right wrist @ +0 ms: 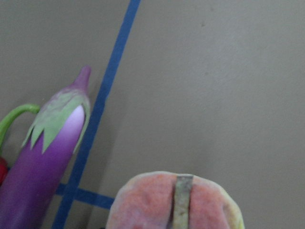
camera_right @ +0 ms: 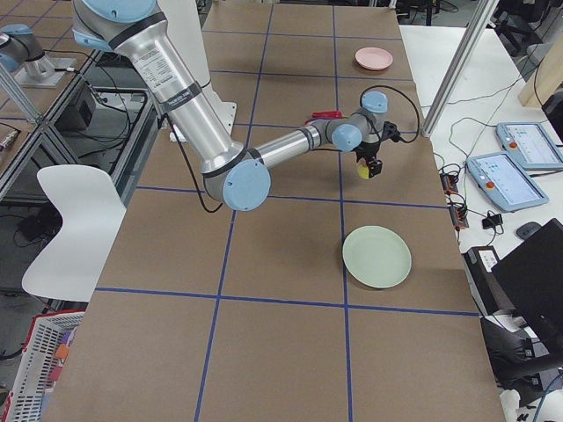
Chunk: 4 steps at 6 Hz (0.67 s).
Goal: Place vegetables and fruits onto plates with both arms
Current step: 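Carry the peach with the right gripper onto the pale green plate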
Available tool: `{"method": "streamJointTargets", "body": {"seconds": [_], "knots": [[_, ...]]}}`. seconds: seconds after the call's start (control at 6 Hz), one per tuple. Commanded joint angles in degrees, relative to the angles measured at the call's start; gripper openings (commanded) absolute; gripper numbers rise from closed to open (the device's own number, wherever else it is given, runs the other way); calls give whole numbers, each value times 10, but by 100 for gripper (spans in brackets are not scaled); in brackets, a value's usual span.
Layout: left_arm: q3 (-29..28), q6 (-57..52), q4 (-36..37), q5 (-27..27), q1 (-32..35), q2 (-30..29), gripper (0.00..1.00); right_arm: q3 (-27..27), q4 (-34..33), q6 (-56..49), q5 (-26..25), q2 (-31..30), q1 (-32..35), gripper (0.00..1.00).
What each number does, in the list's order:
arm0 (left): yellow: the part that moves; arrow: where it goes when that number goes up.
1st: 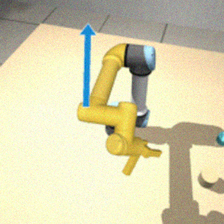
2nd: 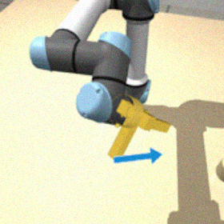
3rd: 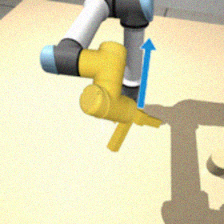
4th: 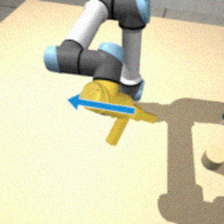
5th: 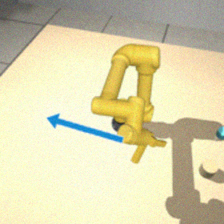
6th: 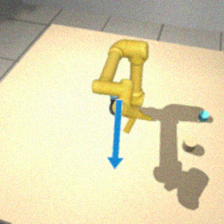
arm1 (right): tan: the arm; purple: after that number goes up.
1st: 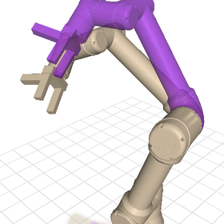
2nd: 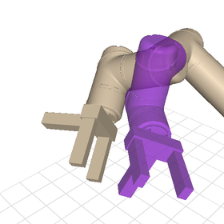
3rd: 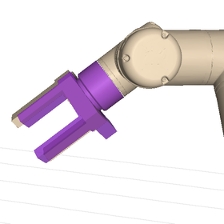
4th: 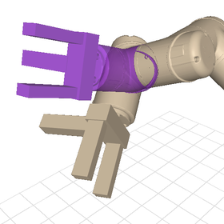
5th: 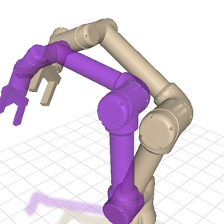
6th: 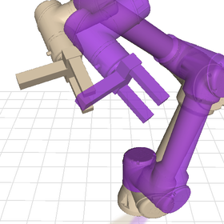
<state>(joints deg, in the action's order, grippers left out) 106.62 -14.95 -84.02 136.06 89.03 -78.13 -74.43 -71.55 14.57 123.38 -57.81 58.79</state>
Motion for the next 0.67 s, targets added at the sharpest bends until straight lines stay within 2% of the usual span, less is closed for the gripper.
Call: {"method": "streamJointTargets", "body": {"seconds": [0.0, 0.17, 0.33, 0.5], "knots": [[0, -1, 0, 0, 0, 0, 100, 56, 20, -212, 75, -75, 111, 0], [0, -2, 0, 0, 0, 0, 100, 82, 21, -245, 95, -84, 140, 0], [0, -2, 0, 0, 0, 0, 100, 84, 22, -242, 94, -91, 140, 60], [0, -3, 0, 0, 0, 0, 100, 83, 28, -237, 93, -96, 141, 99]]}}
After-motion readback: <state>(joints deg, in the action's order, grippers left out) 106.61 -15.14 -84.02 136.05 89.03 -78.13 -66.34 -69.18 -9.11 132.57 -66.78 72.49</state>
